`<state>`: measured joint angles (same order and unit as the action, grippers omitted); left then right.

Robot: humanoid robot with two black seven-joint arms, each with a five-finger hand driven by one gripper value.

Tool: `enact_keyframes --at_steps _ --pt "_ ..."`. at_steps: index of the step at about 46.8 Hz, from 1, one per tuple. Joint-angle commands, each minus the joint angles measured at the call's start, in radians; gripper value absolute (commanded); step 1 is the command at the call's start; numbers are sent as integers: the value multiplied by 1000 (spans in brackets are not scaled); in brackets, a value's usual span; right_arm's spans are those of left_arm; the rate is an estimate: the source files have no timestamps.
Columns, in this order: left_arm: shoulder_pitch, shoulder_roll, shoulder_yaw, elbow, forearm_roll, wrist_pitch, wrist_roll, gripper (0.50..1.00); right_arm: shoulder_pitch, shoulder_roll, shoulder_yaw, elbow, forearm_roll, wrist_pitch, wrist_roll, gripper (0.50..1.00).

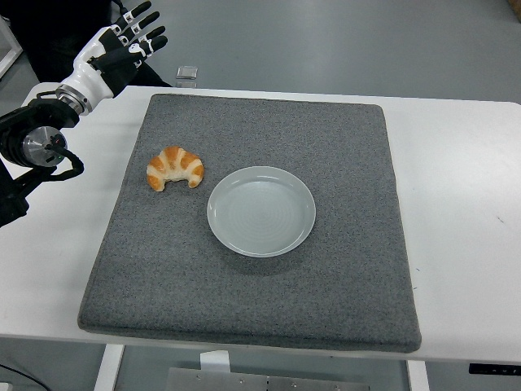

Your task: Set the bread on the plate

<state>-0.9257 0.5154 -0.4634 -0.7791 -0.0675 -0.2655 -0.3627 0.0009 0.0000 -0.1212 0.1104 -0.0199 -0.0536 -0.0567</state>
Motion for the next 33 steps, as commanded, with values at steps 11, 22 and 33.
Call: enact_keyframes --at_steps 11,22,33 --pt "5 0 -1 6 0 -29 -9 988 -1 0 0 0 0 1 0 938" --pt "5 0 -1 6 0 -31 -10 990 1 0 0 0 0 0 0 940" --pt "7 2 -1 4 0 -31 -10 990 1 0 0 0 0 1 0 938"
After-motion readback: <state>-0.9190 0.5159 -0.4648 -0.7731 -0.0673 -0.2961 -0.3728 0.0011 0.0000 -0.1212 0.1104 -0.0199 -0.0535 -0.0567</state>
